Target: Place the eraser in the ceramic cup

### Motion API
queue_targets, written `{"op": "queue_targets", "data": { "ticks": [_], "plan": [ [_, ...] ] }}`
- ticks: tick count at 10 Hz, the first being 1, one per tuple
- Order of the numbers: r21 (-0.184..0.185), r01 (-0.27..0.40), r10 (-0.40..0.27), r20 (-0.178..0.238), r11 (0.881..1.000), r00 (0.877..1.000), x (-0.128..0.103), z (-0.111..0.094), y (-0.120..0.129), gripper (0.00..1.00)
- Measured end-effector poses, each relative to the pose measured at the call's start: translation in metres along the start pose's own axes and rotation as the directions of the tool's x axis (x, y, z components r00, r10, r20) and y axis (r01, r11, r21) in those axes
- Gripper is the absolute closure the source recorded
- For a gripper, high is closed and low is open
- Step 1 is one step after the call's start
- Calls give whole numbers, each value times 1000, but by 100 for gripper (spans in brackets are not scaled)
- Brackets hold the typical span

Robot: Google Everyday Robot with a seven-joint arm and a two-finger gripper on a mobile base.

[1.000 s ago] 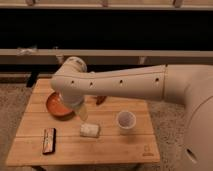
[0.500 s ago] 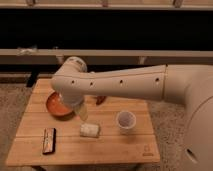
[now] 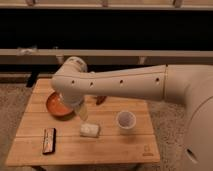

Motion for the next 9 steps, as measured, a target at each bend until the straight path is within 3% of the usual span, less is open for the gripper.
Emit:
{"op": "queue_targets", "data": {
  "ticks": [5, 6, 9],
  "plan": [
    [9, -5, 5, -3, 1000, 1000, 1, 1, 2, 20],
    [15, -10, 10, -4, 1000, 1000, 10, 2, 14, 20],
    [58, -38, 34, 67, 998, 997, 31, 8, 41, 20]
  ]
}}
